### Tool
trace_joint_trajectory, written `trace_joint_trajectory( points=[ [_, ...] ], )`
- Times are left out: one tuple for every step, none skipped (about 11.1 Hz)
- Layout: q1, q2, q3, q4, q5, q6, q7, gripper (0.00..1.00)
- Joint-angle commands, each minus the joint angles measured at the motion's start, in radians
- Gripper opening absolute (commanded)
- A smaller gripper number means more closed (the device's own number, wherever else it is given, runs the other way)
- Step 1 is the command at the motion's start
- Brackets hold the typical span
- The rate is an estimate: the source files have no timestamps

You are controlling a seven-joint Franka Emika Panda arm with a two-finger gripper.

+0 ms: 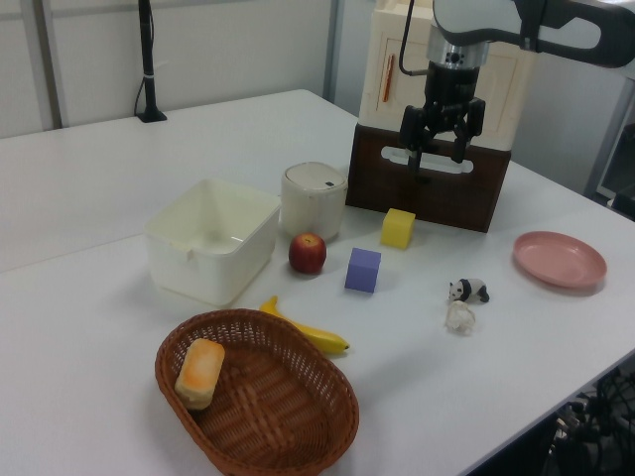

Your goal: Open the trash can

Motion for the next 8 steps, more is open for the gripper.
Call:
trace_joint_trajectory(
  points=[
    [0.025, -0.021, -0.019, -0.019, 0.017, -0.020, -0.014, 1.00],
    [0.022, -0.021, -0.019, -0.016, 0.017, -0.020, -0.017, 1.00],
    [0.021, -0.021, -0.019, -0.012, 0.017, -0.020, -0.019, 1.00],
    [0.021, -0.021, -0.019, -0.012, 0.017, -0.020, -0.019, 1.00],
    [0.021, -0.021, -0.019, -0.012, 0.017, -0.023, -0.019, 1.00],
    [0.016, -0.015, -0.019, -0.011, 0.017, -0.031, -0.020, 1.00],
    [0.018, -0.009, -0.019, -0.009, 0.017, -0.031, -0.020, 1.00],
    [0.016, -0.009, -0.019, -0.005, 0.018, -0.034, -0.014, 1.00]
  ],
)
